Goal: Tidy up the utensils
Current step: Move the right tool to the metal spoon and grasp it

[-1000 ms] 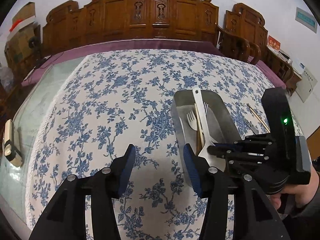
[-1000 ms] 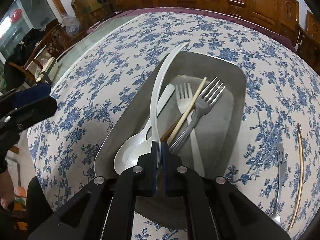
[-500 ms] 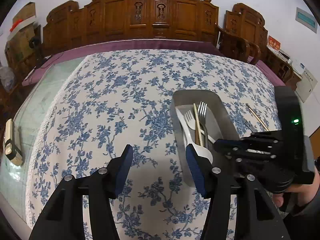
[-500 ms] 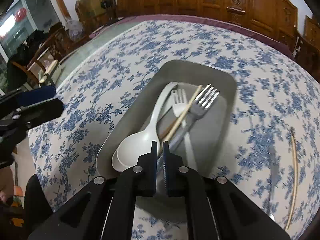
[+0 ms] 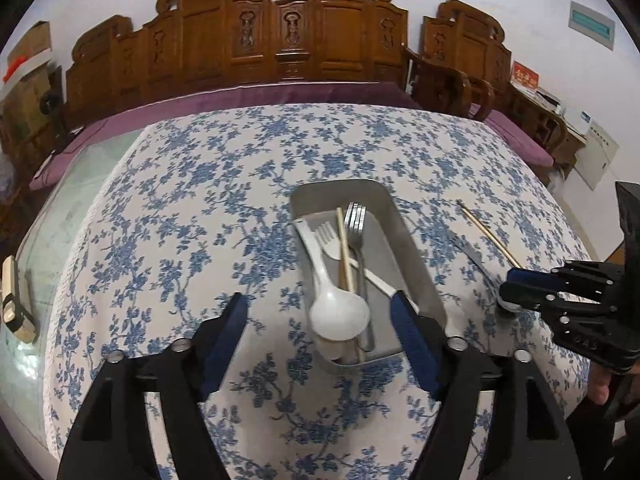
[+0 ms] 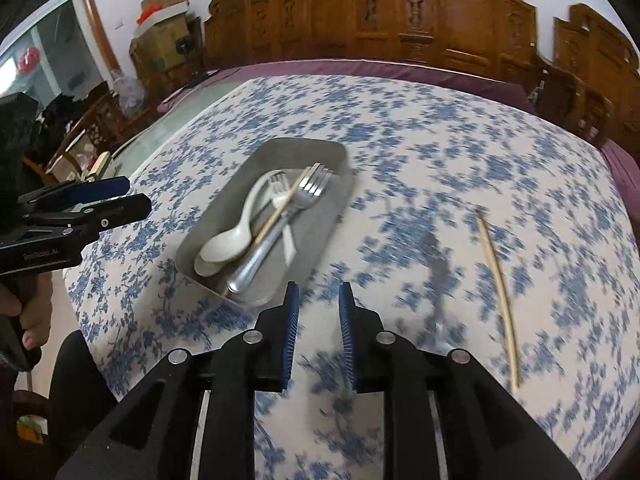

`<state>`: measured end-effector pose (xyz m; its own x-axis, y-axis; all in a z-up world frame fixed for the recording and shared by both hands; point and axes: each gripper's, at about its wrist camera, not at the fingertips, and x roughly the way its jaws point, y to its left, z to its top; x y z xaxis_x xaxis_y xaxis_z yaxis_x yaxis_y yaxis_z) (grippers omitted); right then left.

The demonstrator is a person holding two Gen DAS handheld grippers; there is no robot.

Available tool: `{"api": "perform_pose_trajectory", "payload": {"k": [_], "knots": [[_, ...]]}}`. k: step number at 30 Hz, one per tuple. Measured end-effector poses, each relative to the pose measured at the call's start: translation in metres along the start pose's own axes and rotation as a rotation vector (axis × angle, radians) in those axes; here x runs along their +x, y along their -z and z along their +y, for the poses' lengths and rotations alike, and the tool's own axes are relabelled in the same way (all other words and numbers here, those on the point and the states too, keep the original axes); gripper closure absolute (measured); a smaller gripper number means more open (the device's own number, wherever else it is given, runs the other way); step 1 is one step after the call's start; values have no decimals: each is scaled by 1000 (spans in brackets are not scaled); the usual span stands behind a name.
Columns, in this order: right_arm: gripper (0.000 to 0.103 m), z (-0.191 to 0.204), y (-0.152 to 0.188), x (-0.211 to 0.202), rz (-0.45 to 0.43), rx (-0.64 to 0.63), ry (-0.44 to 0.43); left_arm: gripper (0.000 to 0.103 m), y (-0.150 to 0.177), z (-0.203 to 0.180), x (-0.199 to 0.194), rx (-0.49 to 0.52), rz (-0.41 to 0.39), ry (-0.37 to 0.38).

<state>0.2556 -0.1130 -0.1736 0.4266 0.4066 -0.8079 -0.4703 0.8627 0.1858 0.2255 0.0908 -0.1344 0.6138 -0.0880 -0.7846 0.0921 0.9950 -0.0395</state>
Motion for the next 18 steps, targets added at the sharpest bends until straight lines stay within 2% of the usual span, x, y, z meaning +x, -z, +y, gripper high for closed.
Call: {"api": "perform_pose_trajectory", "payload": {"k": [1, 3, 6, 9, 11, 18], "knots": [[78, -3, 3, -4, -4, 5, 7, 26, 0, -5, 0, 8, -1, 2], [67, -10, 9, -13, -11, 12, 28, 20, 0, -12, -1, 20, -2, 7], [62, -21, 21, -24, -13, 21, 51, 14, 1, -21, -1, 22, 4, 30], [54, -32, 31, -31, -9, 23, 76, 14, 2, -32, 0, 33, 12, 45], [51, -39, 37, -32, -4, 36, 84, 14, 3, -41, 1, 48, 18, 53], [51, -67, 55, -22, 34, 101, 94, 14, 9, -68, 9, 78, 39, 82]]}}
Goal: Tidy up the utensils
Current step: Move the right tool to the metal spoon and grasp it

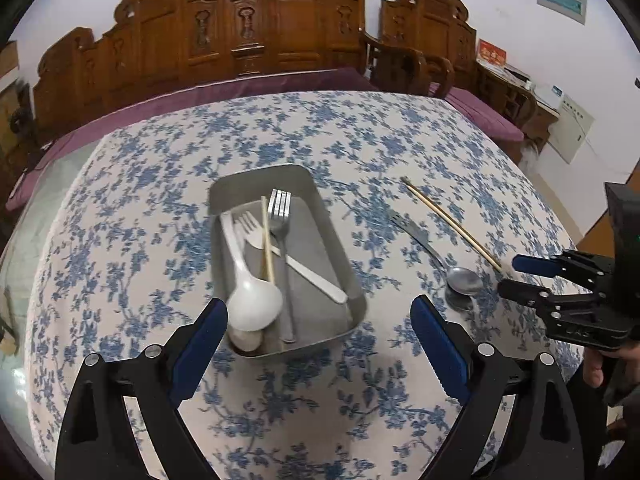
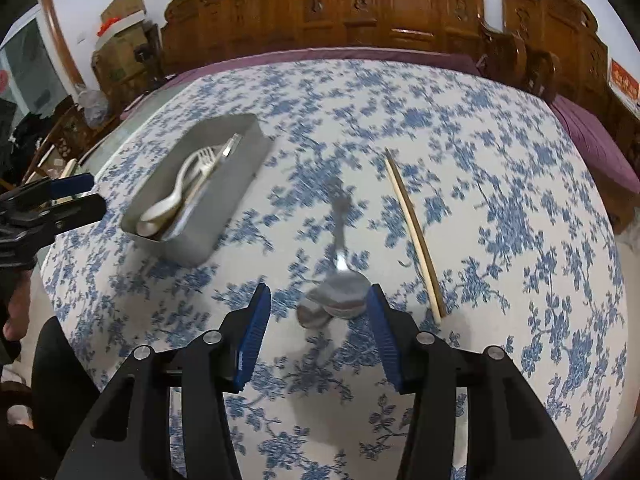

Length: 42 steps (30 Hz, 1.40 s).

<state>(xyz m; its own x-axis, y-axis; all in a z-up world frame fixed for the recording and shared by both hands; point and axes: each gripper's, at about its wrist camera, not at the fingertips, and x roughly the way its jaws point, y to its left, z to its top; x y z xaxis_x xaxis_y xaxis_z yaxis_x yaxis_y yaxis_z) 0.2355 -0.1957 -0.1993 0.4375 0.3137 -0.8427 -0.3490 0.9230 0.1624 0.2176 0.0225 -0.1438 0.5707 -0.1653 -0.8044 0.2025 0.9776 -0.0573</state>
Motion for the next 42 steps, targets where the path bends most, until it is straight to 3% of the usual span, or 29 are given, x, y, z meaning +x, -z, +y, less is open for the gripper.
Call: {"api": "perform_pose_trajectory", "payload": {"k": [9, 18, 22, 26, 37, 42], "knots": [[51, -17, -7, 36, 62, 72, -17, 14, 6, -22, 15, 16, 34, 34], [51, -19, -8, 73, 151, 89, 24, 14, 10, -35, 19, 32, 46, 57], [49, -14, -7, 76, 149, 71, 49, 14, 11, -34, 19, 27, 48, 63], [58, -12, -8, 77, 154, 66, 74, 14, 11, -33, 18, 28, 48, 63], [58, -8, -7, 62, 120, 59, 92, 14, 14, -30, 18, 25, 49, 58], [58, -13, -4, 67, 147, 66, 83, 14, 14, -32, 18, 32, 50, 58]]}}
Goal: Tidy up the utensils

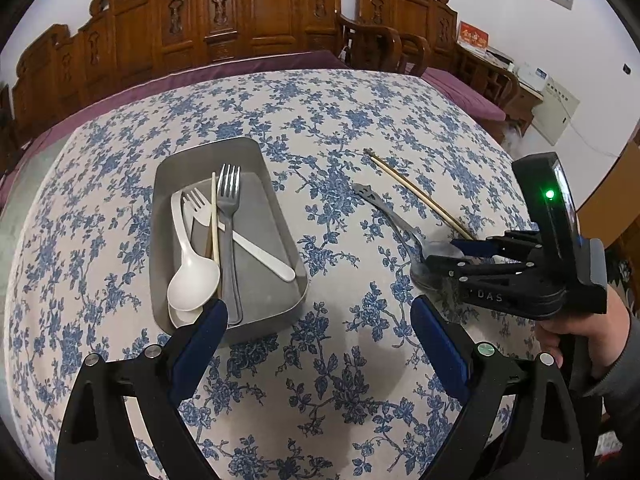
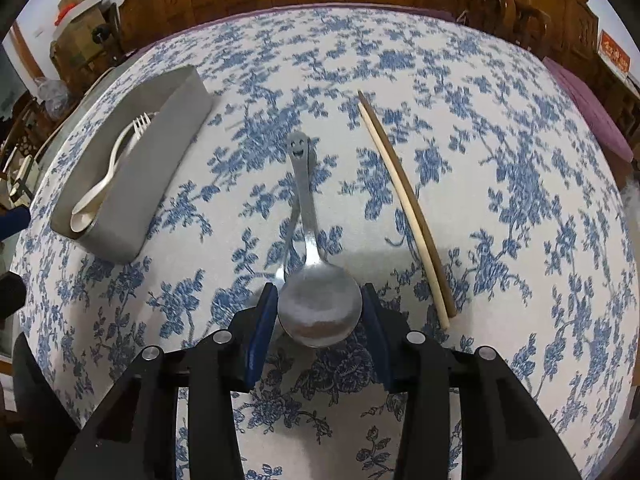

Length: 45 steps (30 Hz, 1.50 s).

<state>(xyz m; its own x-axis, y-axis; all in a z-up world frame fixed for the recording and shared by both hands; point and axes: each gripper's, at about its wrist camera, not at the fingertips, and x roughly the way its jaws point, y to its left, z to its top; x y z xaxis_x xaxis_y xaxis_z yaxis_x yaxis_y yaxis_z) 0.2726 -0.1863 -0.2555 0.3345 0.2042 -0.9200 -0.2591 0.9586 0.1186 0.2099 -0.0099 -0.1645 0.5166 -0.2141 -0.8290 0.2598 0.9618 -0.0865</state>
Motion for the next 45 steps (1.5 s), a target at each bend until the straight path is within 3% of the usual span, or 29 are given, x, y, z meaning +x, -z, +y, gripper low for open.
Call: {"api": "perform_pose_trajectory", "payload": {"k": [12, 19, 25, 27, 33, 38, 45], "knots": [[56, -16, 4, -8, -31, 81, -41, 14, 0, -2, 0, 2, 5, 5], [57, -10, 5, 2, 7, 53, 14, 14, 1, -13, 6, 16, 16, 16], [65, -3, 6, 2, 14, 22, 57, 14, 2, -23, 10, 32, 25, 19], [76, -1, 6, 2, 16, 17, 66, 14, 2, -25, 10, 37, 26, 18], [94, -13, 5, -5, -6, 76, 30, 14, 2, -29, 14, 41, 32, 17], [101, -18, 5, -21, -50, 95, 5, 14, 0, -36, 27, 43, 50, 18], [101, -40, 14, -45, -124, 130, -26, 14, -7, -55, 54, 50, 78, 12]]}}
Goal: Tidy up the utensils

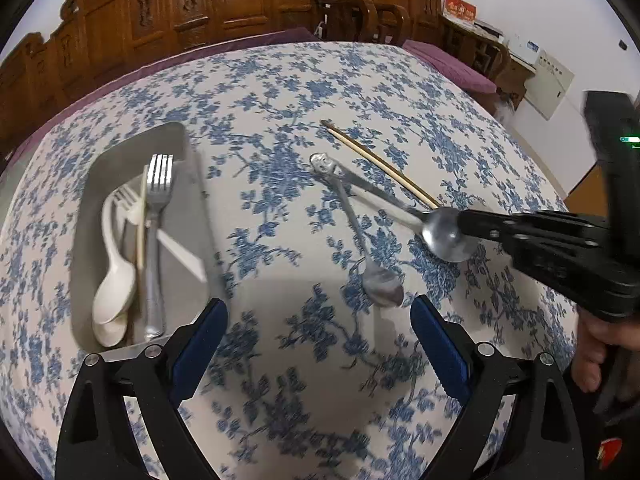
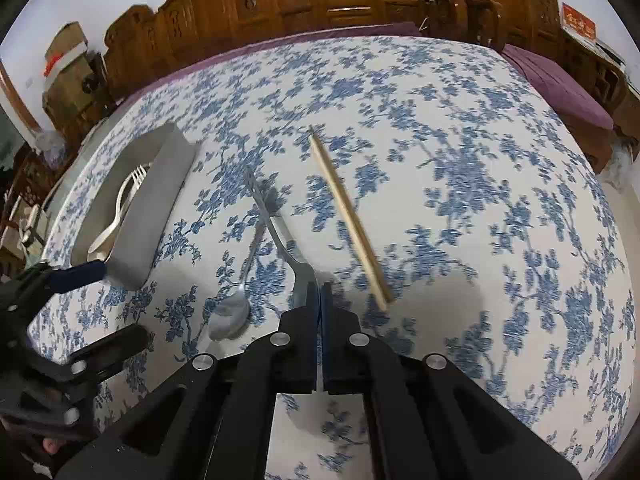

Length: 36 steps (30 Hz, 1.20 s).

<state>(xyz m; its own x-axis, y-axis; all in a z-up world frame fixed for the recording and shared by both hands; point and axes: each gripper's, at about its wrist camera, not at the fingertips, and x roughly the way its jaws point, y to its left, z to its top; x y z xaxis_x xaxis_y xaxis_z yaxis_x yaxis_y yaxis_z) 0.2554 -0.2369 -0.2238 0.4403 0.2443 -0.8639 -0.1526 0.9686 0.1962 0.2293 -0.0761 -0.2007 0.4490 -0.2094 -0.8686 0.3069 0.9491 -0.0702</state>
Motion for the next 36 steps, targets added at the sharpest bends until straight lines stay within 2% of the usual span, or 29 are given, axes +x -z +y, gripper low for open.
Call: {"api": "perform_pose_trajectory", "payload": {"k": [7, 15, 25, 31, 36], "knots": [[101, -27, 8, -16, -23, 2, 11, 15, -9, -16, 30, -8, 26, -26], [101, -54, 15, -22, -30, 34, 4, 42, -14, -22, 59, -14, 72, -71], [101, -62, 19, -21, -32, 50, -12, 55, -8, -33, 63, -11, 64, -75], [101, -62, 19, -22, -33, 51, -15, 72, -6, -39, 60, -8, 57, -61], [101, -60, 20, -24, -36, 47, -15, 95, -5, -41, 59, -19, 62, -37]]}}
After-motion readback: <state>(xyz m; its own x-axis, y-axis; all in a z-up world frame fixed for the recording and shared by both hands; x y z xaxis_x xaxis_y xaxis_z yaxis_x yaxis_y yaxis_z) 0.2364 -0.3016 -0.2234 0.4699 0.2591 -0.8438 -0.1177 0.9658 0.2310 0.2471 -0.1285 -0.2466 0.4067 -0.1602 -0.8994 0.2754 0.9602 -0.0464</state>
